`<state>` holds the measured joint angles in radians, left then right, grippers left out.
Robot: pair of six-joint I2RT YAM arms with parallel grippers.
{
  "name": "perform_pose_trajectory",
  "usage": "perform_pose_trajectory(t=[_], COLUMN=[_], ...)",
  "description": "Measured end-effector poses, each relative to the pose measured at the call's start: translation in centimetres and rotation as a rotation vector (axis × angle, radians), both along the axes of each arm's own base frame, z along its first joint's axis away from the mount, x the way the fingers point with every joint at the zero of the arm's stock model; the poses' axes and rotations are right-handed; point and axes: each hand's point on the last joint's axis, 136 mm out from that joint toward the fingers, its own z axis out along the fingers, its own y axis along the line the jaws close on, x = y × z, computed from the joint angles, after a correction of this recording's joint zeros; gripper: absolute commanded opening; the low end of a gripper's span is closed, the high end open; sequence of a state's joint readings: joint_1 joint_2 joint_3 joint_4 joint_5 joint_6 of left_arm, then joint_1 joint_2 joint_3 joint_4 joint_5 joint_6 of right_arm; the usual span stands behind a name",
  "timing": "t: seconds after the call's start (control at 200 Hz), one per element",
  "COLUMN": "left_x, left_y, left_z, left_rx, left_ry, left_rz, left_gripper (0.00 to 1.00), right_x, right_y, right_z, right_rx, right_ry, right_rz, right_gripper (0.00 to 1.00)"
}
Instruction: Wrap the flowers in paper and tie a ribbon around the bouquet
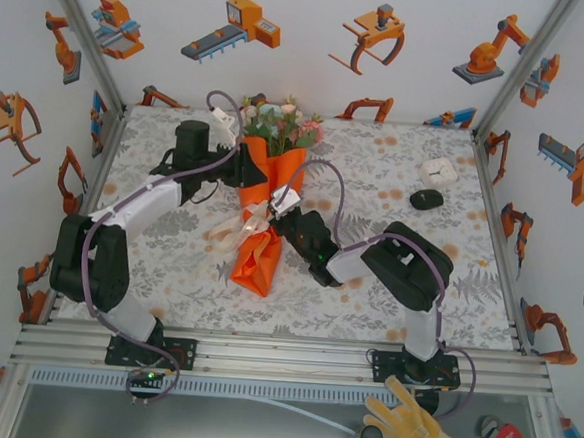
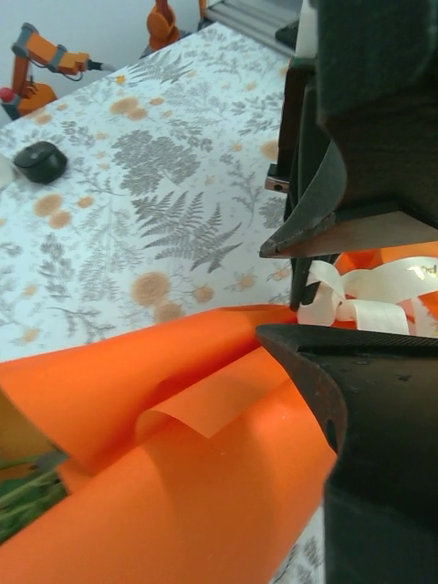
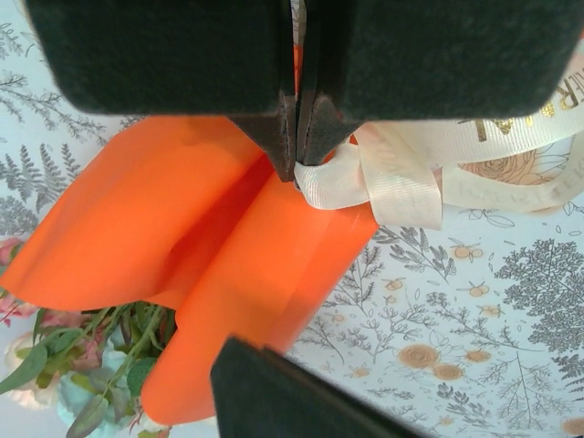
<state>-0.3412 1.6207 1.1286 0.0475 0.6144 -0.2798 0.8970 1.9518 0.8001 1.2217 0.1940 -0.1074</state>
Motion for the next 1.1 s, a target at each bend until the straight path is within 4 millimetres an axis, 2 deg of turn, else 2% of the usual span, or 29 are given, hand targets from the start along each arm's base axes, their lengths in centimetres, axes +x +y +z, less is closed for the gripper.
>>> perform_pose_trajectory(t=[0.13,0.325,0.416,0.636,0.741,0.826,1.071,1.101], left_x=[-0.8,-2.3,-2.5,-3.9,-4.4,-4.6,-4.2,-4.1], left_y=[0.2,0.6,0.5,-0.6,-0.9,-1.0,-1.0,-1.0], left_z=[-2.2,-3.9,-4.1,-4.5,-5.1,-5.2,-5.1,-5.2], left_rx=[0.020,0.036,0.036,-0.028,-0.043,-0.050,-0.057,-0.056], left_ry=[0.111,0.172,0.186,0.218,0.241,0.243,0.231,0.232], left_rz=[0.003,-0.002,-0.012,-0.108,-0.137,-0.147,-0.139,-0.137], left_gripper=[0.37,0.30,0.30,0.43,0.44,0.35,0.00,0.00], right_x=[-0.1,-0.6,-0.7,-0.6,-0.6,-0.7,-0.8,-0.8], right_y=[-0.1,-0.2,0.0,-0.2,-0.1,-0.1,0.1,0.1], right_z=[0.7,2.3,2.5,2.5,2.5,2.5,2.5,2.5], right_rx=[0.008,0.048,0.053,0.056,0.057,0.057,0.059,0.059], right_ry=[-0.029,-0.066,-0.070,-0.070,-0.069,-0.069,-0.066,-0.065], right_rz=[0.000,0.022,0.034,0.036,0.040,0.044,0.057,0.057], right_gripper=[0.00,0.00,0.00,0.00,0.00,0.00,0.00,0.00])
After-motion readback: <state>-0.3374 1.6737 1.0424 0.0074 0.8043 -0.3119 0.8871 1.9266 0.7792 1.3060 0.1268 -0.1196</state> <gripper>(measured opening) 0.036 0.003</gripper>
